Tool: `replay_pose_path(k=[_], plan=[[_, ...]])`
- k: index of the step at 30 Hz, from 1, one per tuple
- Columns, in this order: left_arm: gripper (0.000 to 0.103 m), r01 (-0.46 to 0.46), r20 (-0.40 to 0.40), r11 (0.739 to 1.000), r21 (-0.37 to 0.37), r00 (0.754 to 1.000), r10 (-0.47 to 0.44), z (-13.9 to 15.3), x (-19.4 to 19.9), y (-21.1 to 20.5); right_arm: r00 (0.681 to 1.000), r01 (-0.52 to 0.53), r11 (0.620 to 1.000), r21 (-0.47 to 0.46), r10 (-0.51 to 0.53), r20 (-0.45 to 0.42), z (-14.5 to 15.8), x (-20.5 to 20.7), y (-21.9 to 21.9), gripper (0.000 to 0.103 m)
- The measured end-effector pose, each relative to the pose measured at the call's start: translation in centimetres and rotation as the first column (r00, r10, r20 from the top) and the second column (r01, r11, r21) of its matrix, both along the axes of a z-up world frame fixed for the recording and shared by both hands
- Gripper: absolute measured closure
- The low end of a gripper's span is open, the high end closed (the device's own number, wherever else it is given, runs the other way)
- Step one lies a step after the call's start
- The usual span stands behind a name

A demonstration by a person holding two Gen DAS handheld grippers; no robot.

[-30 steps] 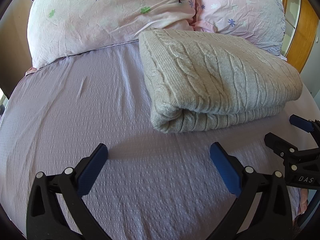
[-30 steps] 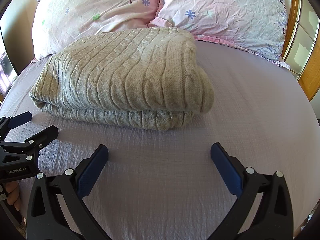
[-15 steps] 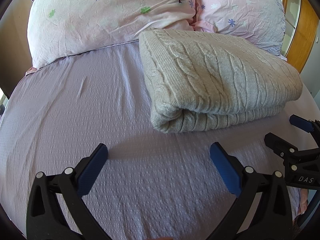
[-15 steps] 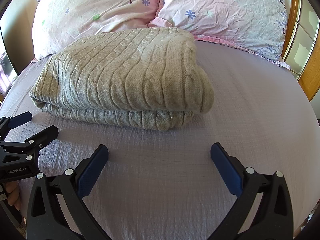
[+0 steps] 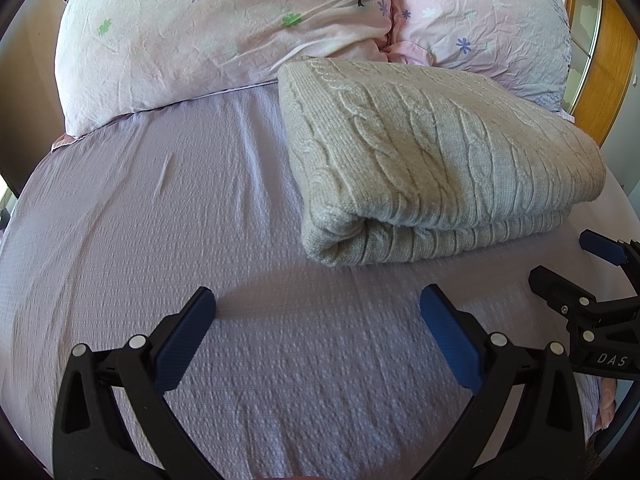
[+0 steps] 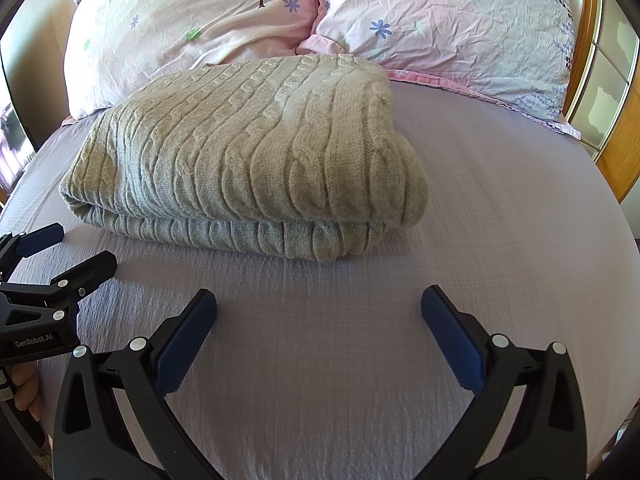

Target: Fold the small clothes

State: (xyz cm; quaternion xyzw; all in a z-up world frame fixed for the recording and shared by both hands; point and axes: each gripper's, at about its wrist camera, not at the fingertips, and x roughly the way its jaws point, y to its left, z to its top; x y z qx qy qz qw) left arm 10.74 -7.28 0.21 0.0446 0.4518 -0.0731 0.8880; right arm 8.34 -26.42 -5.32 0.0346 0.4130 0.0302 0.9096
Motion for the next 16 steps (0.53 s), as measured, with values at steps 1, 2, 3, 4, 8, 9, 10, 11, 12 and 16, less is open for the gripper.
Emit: replay_pose_path(k=[1, 2, 3, 4, 8, 9, 10, 11, 12, 16], plan=[[0.002, 0.0, 0.0, 1.0, 0.0, 1.0, 0.0, 0.0, -0.01, 0.01, 1.0, 0.0, 1.0, 0.0, 0.0, 0.0, 0.0, 0.0, 0.0, 0.001], [0.002, 0.0, 0.0, 1.0, 0.0, 1.0, 0.0, 0.0, -0.02, 0.0, 1.0, 0.0, 1.0, 0.0, 0.0, 0.0, 0.0, -0.01, 0.01, 0.001], [0.002, -0.001, -0.002, 1.0, 0.0, 1.0, 0.001, 0.0, -0.01, 0.0, 1.0, 0.0, 1.0, 0.0, 0.0, 0.0, 0.0, 0.02, -0.01, 0.001], [0.002, -0.001, -0.005, 1.0, 0.0, 1.0, 0.001, 0.02, 0.02, 0.02, 1.0, 0.0, 1.0, 0.0, 0.0, 0.0, 0.0, 0.0, 0.0, 0.001], [0.002, 0.0, -0.01, 1.0, 0.0, 1.0, 0.0, 0.05, 0.13, 0.09, 1.0, 0.0, 1.0, 0.0, 0.0, 0.0, 0.0, -0.02, 0.01, 0.001], [0.002, 0.0, -0.009, 1.0, 0.0, 1.0, 0.0, 0.05, 0.12, 0.08, 1.0, 0.0, 1.0, 0.0, 0.0, 0.0, 0.01, 0.02, -0.01, 0.001], [0.002, 0.0, -0.009, 1.0, 0.0, 1.0, 0.0, 0.04, 0.11, 0.08, 1.0, 0.0, 1.0, 0.0, 0.0, 0.0, 0.01, 0.01, 0.0, 0.001], [0.002, 0.0, -0.008, 1.0, -0.001, 1.0, 0.0, 0.05, 0.11, 0.09, 1.0, 0.0, 1.0, 0.0, 0.0, 0.0, 0.01, 0.01, 0.0, 0.001], [0.002, 0.0, -0.009, 1.0, 0.0, 1.0, 0.0, 0.04, 0.11, 0.08, 1.0, 0.0, 1.0, 0.0, 0.0, 0.0, 0.01, -0.04, 0.02, 0.001], [0.002, 0.0, -0.007, 1.0, 0.0, 1.0, 0.0, 0.06, 0.14, 0.1, 1.0, 0.0, 1.0, 0.0, 0.0, 0.0, 0.01, -0.05, 0.02, 0.001]])
